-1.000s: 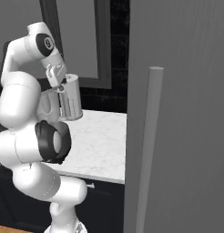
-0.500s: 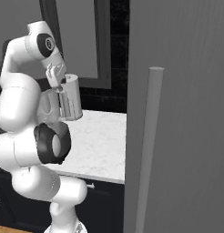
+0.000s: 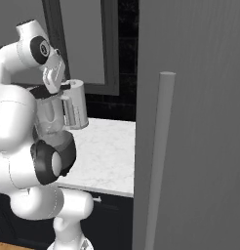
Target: Close the lid blender by securely placing the lid on top.
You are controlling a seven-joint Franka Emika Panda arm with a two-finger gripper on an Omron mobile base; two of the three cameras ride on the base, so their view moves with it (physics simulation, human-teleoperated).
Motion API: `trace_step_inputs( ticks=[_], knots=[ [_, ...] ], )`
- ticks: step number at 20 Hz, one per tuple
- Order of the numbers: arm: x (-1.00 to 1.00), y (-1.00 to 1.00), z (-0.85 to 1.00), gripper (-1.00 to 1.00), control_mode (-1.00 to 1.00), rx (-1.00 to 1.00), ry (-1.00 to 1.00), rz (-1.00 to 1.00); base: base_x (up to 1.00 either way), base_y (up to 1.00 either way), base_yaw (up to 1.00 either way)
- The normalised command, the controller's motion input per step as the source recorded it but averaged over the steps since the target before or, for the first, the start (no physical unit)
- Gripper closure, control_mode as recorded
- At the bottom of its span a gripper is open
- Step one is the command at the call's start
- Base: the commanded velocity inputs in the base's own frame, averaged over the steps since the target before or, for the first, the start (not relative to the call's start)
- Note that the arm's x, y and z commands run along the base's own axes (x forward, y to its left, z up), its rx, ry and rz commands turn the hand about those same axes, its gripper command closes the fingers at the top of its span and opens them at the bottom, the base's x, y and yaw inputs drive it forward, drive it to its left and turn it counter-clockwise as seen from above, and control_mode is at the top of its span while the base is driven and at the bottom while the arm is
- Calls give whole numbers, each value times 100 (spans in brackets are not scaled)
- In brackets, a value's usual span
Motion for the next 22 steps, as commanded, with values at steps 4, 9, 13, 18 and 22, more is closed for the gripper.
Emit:
trace_step_inputs(
  ticks=[4,9,13,18,22],
  knots=[
    [-15,9,30,-100,-100,0,-18,0,0,0,0],
    [-12,11,11,-100,-100,0,-5,0,0,0,0],
    [-26,1,0,-100,-100,0,1,0,0,0,0],
    [-80,0,-1,-100,-100,0,-7,0,0,0,0],
    [-86,0,-2,-100,-100,2,-14,0,0,0,0]
  ],
)
